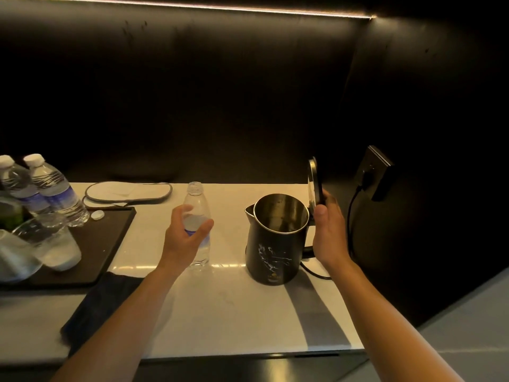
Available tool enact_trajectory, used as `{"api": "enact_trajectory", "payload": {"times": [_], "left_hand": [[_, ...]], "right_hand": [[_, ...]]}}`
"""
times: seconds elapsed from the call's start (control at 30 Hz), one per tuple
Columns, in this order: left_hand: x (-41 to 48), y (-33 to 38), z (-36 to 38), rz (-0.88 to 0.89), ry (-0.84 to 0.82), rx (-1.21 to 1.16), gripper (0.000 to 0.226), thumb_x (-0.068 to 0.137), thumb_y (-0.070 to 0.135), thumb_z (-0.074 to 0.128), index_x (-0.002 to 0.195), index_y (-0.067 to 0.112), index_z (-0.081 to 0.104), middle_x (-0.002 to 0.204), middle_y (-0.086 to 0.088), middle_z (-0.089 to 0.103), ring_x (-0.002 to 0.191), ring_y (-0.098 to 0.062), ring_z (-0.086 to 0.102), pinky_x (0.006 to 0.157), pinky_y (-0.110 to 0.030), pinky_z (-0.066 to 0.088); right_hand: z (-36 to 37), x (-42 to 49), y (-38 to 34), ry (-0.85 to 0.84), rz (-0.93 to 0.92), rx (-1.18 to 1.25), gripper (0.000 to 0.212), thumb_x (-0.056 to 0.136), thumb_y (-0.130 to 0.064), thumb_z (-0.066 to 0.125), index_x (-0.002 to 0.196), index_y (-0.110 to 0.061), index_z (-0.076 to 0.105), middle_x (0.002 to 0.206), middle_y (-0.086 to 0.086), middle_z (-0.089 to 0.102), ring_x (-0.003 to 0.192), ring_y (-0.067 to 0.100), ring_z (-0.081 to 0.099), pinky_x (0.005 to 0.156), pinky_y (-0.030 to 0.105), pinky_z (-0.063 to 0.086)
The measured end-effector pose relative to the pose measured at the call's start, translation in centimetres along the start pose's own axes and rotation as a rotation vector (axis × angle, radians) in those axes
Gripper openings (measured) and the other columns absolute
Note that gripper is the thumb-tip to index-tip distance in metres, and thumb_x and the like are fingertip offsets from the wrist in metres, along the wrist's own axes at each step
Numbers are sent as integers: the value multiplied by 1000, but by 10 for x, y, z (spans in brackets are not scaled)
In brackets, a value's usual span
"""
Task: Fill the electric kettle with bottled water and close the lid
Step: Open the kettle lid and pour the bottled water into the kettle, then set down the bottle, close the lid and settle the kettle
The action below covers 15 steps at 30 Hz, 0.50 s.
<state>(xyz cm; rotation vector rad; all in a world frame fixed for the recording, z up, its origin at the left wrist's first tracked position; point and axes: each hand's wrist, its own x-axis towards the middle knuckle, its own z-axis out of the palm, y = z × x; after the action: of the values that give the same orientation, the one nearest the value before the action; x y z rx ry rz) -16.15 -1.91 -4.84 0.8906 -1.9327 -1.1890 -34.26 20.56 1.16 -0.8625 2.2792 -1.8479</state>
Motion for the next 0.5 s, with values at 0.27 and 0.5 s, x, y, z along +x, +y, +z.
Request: {"api": "enact_trajectory", "payload": {"times": [0.27,0.5], "left_hand": [[12,-24,-3,-93,128,-39,72,85,45,71,143,24,33,148,-7,42,129,-29,48,102,-37,46],[20,-33,-4,-57,102,-31,78,84,46,69,146,28,26,154,-6,35,135,-28,43,105,-37,43]], "right_hand": [[-1,-2,2,-15,10,8,70,80,-63,27,138,-28,45,136,0,48,122,17,48,95,31,41],[-5,-1,3,-56,32,16,72,80,-61,32,139,-23,47,135,1,49,119,21,52,100,43,46]]}}
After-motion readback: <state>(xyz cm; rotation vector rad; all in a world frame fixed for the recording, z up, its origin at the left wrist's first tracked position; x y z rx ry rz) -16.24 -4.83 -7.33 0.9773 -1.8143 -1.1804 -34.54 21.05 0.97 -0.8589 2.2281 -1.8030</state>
